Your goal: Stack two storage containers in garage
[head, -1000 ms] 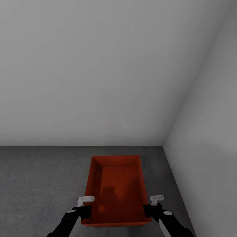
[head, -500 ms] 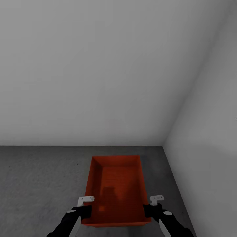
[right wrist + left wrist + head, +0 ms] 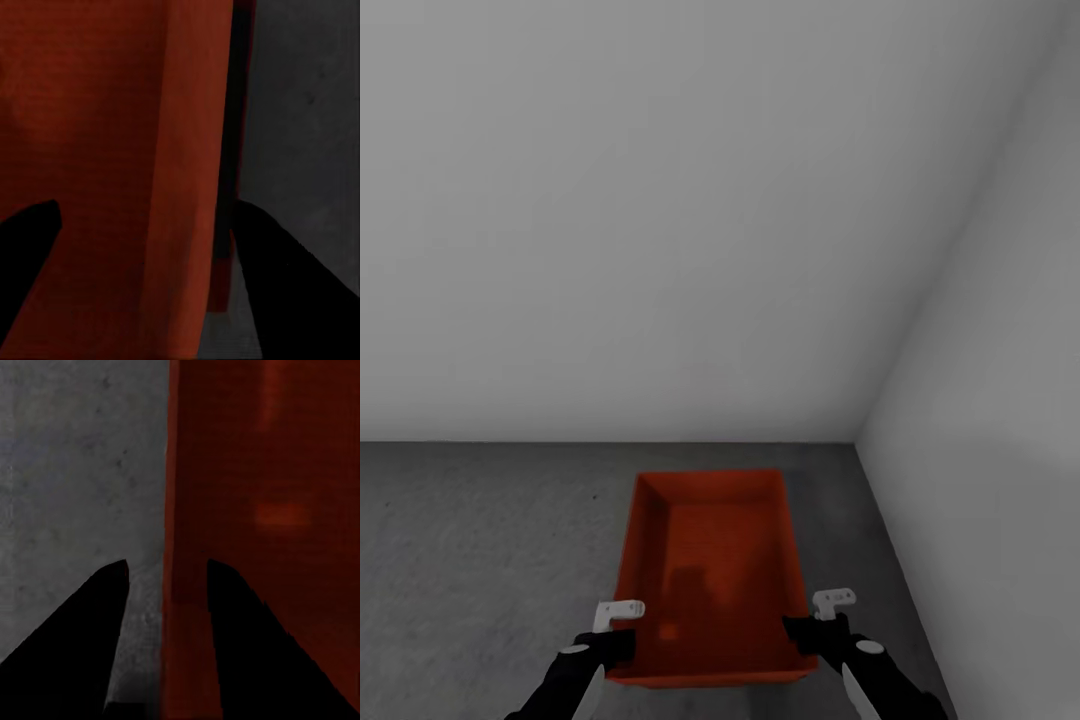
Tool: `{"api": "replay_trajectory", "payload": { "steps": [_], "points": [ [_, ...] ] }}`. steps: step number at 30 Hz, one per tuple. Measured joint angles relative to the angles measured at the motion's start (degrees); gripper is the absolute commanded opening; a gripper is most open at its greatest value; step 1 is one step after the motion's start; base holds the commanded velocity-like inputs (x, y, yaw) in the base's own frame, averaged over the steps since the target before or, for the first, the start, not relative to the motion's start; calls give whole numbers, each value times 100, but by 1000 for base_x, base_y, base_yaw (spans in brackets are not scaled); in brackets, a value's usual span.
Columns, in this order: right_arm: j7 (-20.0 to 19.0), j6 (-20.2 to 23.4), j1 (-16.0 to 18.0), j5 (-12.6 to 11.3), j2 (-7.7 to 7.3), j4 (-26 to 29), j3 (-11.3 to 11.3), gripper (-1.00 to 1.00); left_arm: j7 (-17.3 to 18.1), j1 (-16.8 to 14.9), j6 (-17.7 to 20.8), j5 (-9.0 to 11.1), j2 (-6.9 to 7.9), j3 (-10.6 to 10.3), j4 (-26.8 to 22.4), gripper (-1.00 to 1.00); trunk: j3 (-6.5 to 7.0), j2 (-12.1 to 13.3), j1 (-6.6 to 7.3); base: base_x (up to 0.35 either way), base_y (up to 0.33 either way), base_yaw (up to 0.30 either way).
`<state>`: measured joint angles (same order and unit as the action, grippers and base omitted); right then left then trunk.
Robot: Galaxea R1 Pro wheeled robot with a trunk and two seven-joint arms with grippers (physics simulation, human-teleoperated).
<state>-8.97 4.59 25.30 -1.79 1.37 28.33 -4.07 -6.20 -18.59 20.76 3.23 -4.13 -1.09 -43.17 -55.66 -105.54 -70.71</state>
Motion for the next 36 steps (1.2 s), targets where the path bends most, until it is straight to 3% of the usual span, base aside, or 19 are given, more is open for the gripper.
{"api": "replay_trajectory", "payload": {
  "steps": [29,36],
  "points": [
    [0,-99,-3,-19,5,66,12,100,6,-4,-126,26,-7,0,20,100,1,1,-32,0,0,0],
    [0,-106,-7,-4,5,-50,21,100,6,-5,-136,27,-9,-2,16,100,125,280,120,0,0,0]
  ]
}}
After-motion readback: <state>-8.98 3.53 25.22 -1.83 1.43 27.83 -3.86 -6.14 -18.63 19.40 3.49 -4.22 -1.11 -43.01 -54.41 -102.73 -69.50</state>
